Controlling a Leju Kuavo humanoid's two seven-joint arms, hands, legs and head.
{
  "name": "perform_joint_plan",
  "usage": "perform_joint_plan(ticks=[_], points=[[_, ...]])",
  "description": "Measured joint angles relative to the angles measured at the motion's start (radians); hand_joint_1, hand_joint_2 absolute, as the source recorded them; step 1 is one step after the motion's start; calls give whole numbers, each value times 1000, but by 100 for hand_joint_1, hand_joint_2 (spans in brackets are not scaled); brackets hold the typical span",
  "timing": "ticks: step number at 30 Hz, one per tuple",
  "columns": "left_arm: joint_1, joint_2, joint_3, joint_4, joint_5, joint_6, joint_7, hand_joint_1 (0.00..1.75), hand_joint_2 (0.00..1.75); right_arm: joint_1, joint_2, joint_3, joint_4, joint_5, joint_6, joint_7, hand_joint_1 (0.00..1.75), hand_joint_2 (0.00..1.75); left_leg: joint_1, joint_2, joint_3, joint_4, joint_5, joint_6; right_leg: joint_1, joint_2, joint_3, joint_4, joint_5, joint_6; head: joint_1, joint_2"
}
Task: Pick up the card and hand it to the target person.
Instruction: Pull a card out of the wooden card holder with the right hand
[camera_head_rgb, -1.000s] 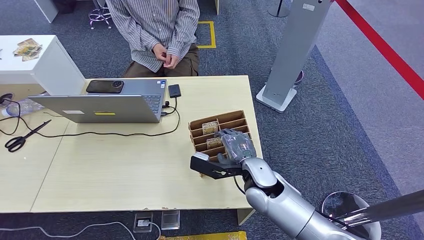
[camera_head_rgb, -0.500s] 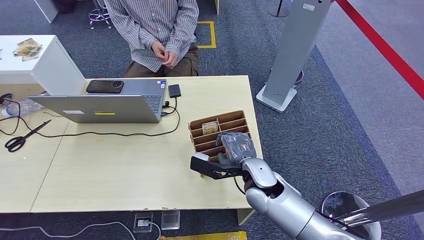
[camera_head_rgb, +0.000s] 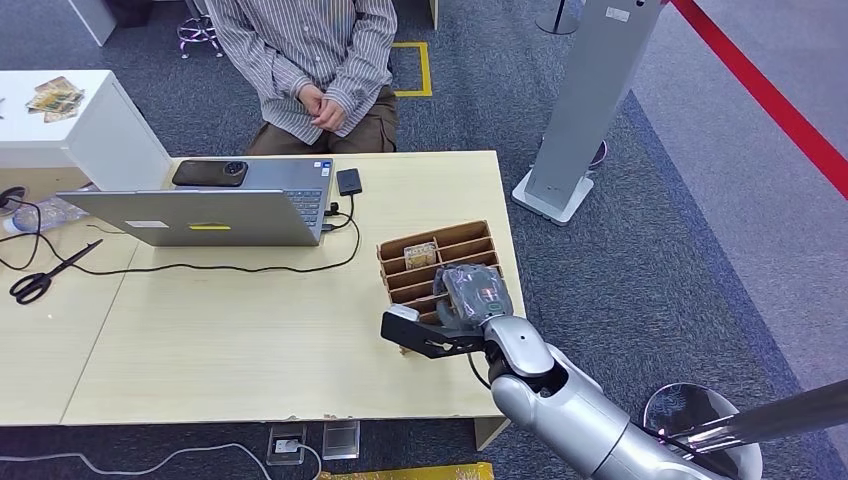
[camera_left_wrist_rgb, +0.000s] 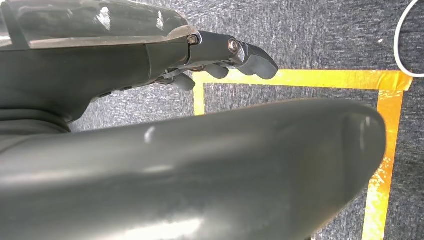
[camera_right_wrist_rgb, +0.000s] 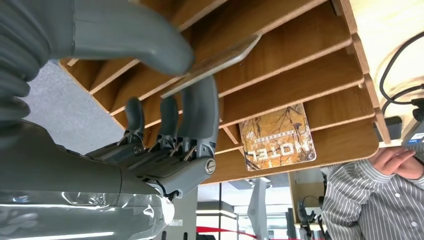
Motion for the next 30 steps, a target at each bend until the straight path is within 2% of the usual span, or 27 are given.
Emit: perform_joint_plan(ticks=[6, 16, 20, 30], points=[[0, 0, 0, 0, 0, 0, -3, 0, 0, -1, 0, -1, 7, -10, -9, -12, 147, 175, 0, 0, 0, 0, 0, 0, 0, 0, 0, 0, 0, 0, 0, 0], [0, 0, -1, 0, 0, -3, -4, 0, 0, -3, 0, -3, 17, -24, -23, -22, 151, 175, 0, 0, 0, 0, 0, 0, 0, 0, 0, 0, 0, 0, 0, 0], [0, 0, -2, 0, -11, 7, -6, 0, 175, -3, 0, -4, 21, -26, -30, -23, 140, 175, 0, 0, 0, 0, 0, 0, 0, 0, 0, 0, 0, 0, 0, 0], [0, 0, -4, 0, -9, 10, -15, 0, 175, -6, -1, -12, 20, -21, -56, -21, 140, 175, 0, 0, 0, 0, 0, 0, 0, 0, 0, 0, 0, 0, 0, 0]])
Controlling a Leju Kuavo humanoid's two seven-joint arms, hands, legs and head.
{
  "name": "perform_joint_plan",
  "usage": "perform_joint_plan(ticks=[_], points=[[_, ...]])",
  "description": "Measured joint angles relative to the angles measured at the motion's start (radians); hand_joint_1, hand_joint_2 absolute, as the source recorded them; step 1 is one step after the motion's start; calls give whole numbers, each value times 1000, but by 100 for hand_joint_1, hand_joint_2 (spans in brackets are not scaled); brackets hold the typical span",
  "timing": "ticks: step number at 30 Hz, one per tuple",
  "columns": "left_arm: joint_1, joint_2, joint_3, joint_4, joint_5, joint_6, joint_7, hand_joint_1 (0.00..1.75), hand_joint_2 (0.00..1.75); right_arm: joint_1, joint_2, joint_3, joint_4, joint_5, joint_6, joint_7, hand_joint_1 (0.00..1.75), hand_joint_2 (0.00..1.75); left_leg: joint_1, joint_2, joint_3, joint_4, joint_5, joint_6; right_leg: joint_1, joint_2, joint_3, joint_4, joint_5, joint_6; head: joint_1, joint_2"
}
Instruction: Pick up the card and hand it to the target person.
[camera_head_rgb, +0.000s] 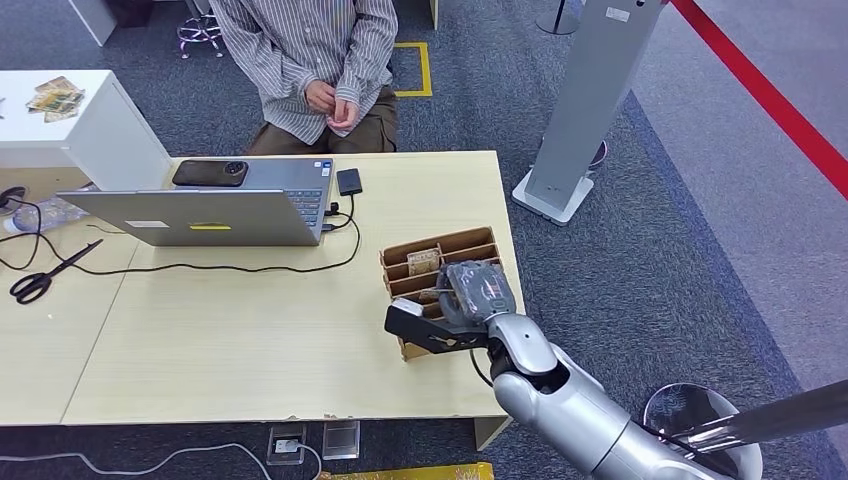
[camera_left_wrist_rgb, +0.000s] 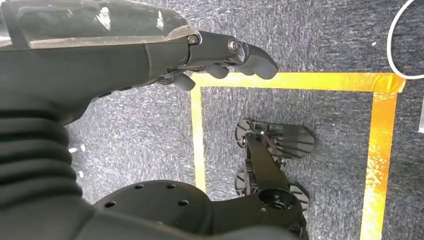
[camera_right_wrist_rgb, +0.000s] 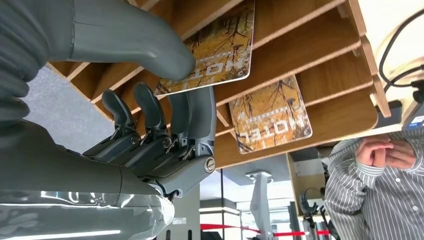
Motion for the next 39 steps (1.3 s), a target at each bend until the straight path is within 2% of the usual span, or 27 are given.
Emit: perform_joint_plan(ticks=[4, 10, 13, 16, 20, 24, 26, 32, 37, 38, 39], points=[[0, 2, 0, 0, 2, -6, 0, 0, 175, -24, -11, -26, -34, -137, 69, -22, 140, 175, 0, 0, 0, 0, 0, 0, 0, 0, 0, 0, 0, 0, 0, 0], [1, 12, 0, 0, 5, -19, 6, 0, 175, -135, -68, -51, -154, -427, 290, -2, 140, 175, 0, 0, 0, 0, 0, 0, 0, 0, 0, 0, 0, 0, 0, 0], [2, 14, 0, 0, 9, -20, 11, 0, 175, -192, -96, -67, -225, -487, 317, 1, 140, 175, 0, 0, 0, 0, 0, 0, 0, 0, 0, 0, 0, 0, 0, 0], [2, 14, 0, 0, 15, -18, 13, 0, 175, -232, -113, -80, -279, -488, 304, -6, 140, 175, 0, 0, 0, 0, 0, 0, 0, 0, 0, 0, 0, 0, 0, 0], [1, 13, 0, 0, 21, -16, 13, 0, 175, -252, -115, -98, -315, -449, 238, -58, 140, 175, 0, 0, 0, 0, 0, 0, 0, 0, 0, 0, 0, 0, 0, 0], [0, 8, 0, 0, 20, -18, 8, 0, 175, -254, -87, -107, -287, -360, 54, -182, 140, 175, 0, 0, 0, 0, 0, 0, 0, 0, 0, 0, 0, 0, 0, 0], [-1, 5, 0, 0, 20, -19, 3, 0, 175, -253, -69, -109, -252, -317, -24, -217, 140, 175, 0, 0, 0, 0, 0, 0, 0, 0, 0, 0, 0, 0, -1, 0], [-4, -1, -3, 0, 19, -19, -9, 0, 175, -252, -16, -110, -108, -160, -241, -271, 140, 175, 0, 0, 0, 0, 0, 0, 0, 0, 0, 0, 0, 0, 0, 0], [-6, -5, -4, 0, 17, -20, -11, 0, 175, -246, 13, -111, -8, -156, -323, -300, 140, 175, 0, 0, 0, 0, 0, 0, 0, 0, 0, 0, 0, 0, 0, 0], [-6, -5, -5, 0, 17, -20, -11, 0, 131, -244, 17, -111, 8, -166, -327, -306, 105, 175, 0, 0, 0, 0, 0, 0, 0, 0, 0, 0, 0, 0, 0, 0], [-6, -6, -5, 0, 17, -20, -12, 0, 131, -242, 21, -111, 23, -176, -329, -310, 70, 175, 0, 0, 0, 0, 0, 0, 0, 0, 0, 0, 0, 0, 0, 0]])
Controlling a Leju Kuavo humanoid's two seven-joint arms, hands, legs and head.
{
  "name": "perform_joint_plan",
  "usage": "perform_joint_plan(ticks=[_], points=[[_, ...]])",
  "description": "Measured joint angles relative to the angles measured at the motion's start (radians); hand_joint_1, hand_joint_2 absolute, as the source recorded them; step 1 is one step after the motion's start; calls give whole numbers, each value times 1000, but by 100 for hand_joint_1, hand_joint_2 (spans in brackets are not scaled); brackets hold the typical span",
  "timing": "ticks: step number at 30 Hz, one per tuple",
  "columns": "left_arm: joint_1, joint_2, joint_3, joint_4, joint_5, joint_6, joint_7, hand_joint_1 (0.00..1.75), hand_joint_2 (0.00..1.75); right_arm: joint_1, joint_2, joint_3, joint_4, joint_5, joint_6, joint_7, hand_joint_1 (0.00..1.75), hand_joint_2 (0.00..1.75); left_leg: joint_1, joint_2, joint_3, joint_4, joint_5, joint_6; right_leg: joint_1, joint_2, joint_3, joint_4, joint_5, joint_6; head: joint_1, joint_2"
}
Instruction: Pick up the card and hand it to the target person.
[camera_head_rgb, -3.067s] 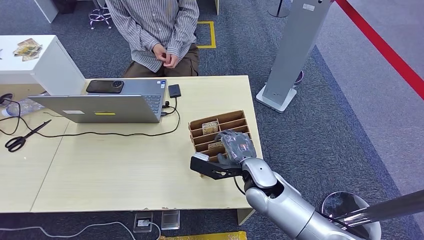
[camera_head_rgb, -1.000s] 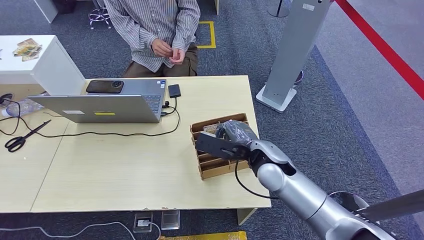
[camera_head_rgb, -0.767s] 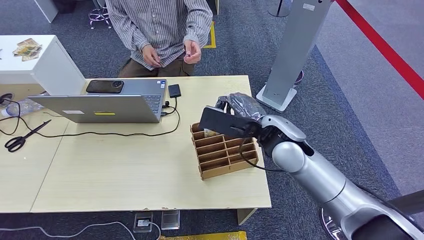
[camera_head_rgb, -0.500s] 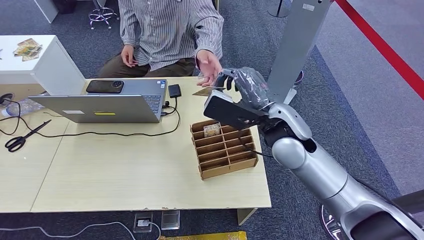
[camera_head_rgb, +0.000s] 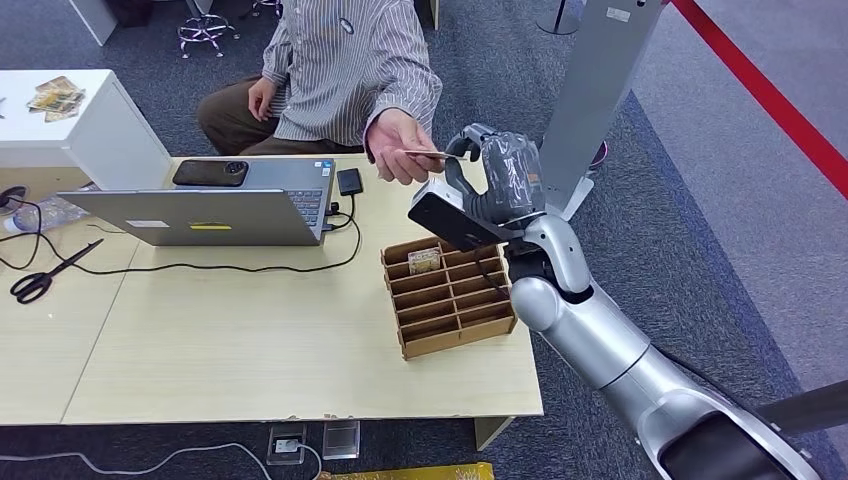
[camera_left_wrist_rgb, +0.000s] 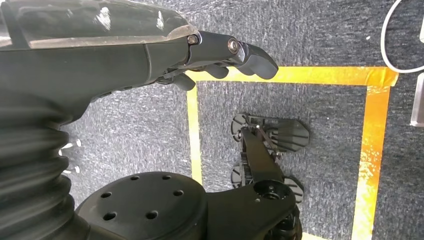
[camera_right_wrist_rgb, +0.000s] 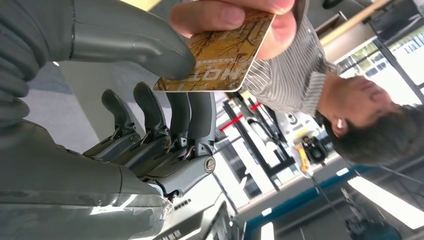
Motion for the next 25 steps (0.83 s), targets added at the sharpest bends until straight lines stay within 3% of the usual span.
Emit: perform_joint_plan(ticks=[1, 2, 3, 5, 10, 17, 21, 25], points=[[0, 0, 0, 0, -1, 0, 0, 0, 131, 2, 3, 0, 13, -8, 0, -2, 35, 175, 0, 0, 0, 0, 0, 0, 0, 0, 0, 0, 0, 0, 0, 0], [0, 0, -1, 0, -3, 1, -1, 0, 87, 3, 5, 0, 24, -15, 0, -3, 0, 175, 0, 0, 0, 0, 0, 0, 0, 0, 0, 0, 0, 0, 0, 0], [0, 0, -1, 0, -6, 3, -1, 0, 87, 4, 7, 0, 33, -24, 0, -3, 0, 175, 0, 0, 0, 0, 0, 0, 0, 0, 0, 0, 0, 0, 0, 0], [0, 0, -3, 0, -9, 8, -4, 0, 0, 6, 8, 0, 46, -48, 0, -4, 0, 175, 0, 0, 0, 0, 0, 0, 0, 0, 0, 0, 0, 0, 0, 0], [1, 0, -4, 0, 8, 13, -9, 0, 0, 18, 12, 0, 60, -188, 18, -31, 0, 175, 0, 0, 0, 0, 0, 0, 0, 0, 0, 0, 0, 0, 0, 0], [1, 1, -4, 0, 34, 27, 0, 0, 0, 66, 10, 0, 28, -459, 140, -57, 0, 175, 0, 0, 0, 0, 0, 0, 0, 0, -1, 0, 0, 0, -1, 0], [4, 4, -3, 0, 45, 39, 14, 0, 0, 119, -14, -2, -21, -655, 191, -58, 0, 175, 0, 0, 0, 0, 0, 0, 0, 0, -1, 0, 0, 0, 0, 0], [6, 7, 0, 0, 53, 47, 25, 0, 0, 182, -50, -11, -77, -766, 197, -63, 0, 175, 0, 0, 0, 0, 0, 0, 0, 0, -1, 0, 0, 0, 1, 0]])
